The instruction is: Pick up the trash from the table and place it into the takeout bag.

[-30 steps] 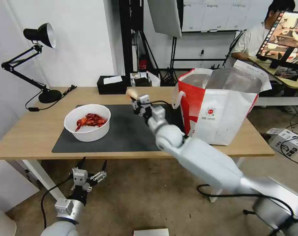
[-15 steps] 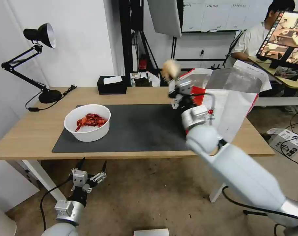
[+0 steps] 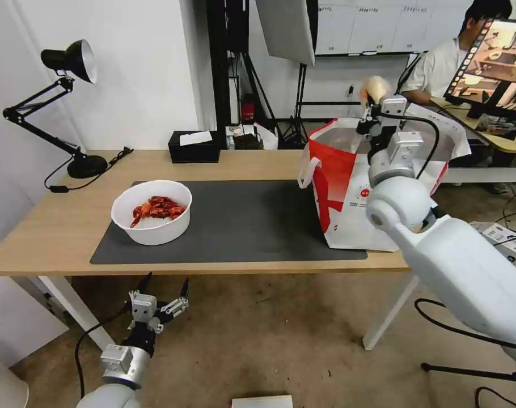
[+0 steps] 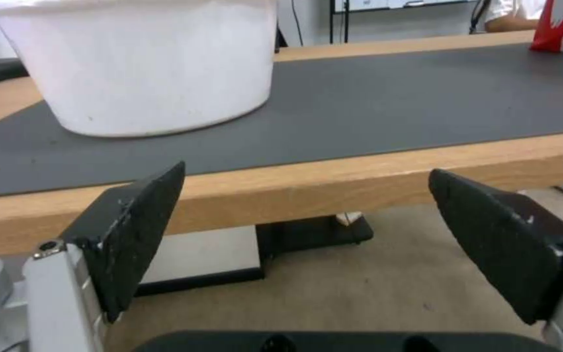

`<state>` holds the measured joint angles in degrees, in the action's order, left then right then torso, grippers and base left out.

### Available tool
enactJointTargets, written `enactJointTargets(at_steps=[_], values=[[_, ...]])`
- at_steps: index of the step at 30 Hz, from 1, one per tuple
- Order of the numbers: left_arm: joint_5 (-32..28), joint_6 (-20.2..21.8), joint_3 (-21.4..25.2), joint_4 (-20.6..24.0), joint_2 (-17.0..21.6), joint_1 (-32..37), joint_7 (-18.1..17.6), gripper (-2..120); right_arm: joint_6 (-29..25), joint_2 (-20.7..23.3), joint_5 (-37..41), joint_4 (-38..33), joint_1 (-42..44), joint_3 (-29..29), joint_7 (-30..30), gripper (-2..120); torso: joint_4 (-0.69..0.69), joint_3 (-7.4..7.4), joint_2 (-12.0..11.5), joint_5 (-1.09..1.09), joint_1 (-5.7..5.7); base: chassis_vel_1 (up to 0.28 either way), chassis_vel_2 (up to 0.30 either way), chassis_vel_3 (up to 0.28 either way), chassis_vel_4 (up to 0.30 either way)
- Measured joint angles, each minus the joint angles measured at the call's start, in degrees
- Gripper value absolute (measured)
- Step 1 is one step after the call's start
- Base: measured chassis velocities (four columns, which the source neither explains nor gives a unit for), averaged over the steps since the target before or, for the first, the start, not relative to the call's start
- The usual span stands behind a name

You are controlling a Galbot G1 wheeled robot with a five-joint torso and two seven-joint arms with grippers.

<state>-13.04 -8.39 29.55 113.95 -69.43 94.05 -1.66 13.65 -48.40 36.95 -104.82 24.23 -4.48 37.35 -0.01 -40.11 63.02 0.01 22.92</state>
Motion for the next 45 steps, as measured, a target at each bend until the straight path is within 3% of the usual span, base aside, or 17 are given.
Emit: enactJointTargets(at_steps=[3,13,15,18,26,35,39,45], values=[[0.0,0.1,0.1,0.0,0.3,0.2,0.0,100,2.2,-0.1,1.1,-0.9,0.8,0.3,0.1,11,0.02,0.0,0.0,-0.01,0.0,0.0,0.0,0.0,0.0],[0.7,0.1,0.4,0.6,0.1,1.4,0.9,100,5.2,0.5,7.3,-3.4,2.5,1.2,2.5,49,0.02,0.0,0.0,-0.02,0.0,0.0,0.0,0.0,0.0],[0.7,0.1,0.4,0.6,0.1,1.4,1.0,100,5.2,0.6,7.4,-3.5,2.5,1.2,2.6,51,0.02,0.0,0.0,-0.02,0.0,0.0,0.0,0.0,0.0],[0.9,0.2,0.2,1.1,0.1,1.5,1.3,100,5.4,1.4,8.2,-3.9,2.5,1.3,2.7,69,0.01,0.0,0.0,-0.01,0.0,0.0,0.0,0.0,0.0],[1.0,0.9,0.0,1.8,0.2,1.6,1.3,100,5.4,2.4,9.3,-4.6,2.8,1.6,2.7,98,0.01,0.0,0.0,-0.01,0.0,0.0,0.0,0.0,0.0],[0.9,1.5,0.0,2.6,0.3,1.5,1.1,100,3.7,3.8,10.8,-6.7,4.8,3.4,1.8,100,0.01,0.0,0.0,-0.01,0.0,0.0,0.0,0.0,0.0],[0.9,1.5,0.1,2.6,0.2,1.6,1.1,100,-0.5,4.9,11.4,-9.0,7.5,6.1,-3.1,100,0.03,0.01,0.0,-0.02,0.0,0.0,0.0,0.0,0.0],[0.9,1.5,0.1,2.7,-0.2,1.5,1.0,100,-8.6,9.1,12.6,-15.6,21.2,13.5,-16.6,100,-0.01,0.01,0.0,0.02,-0.01,0.0,0.0,0.0,0.0]])
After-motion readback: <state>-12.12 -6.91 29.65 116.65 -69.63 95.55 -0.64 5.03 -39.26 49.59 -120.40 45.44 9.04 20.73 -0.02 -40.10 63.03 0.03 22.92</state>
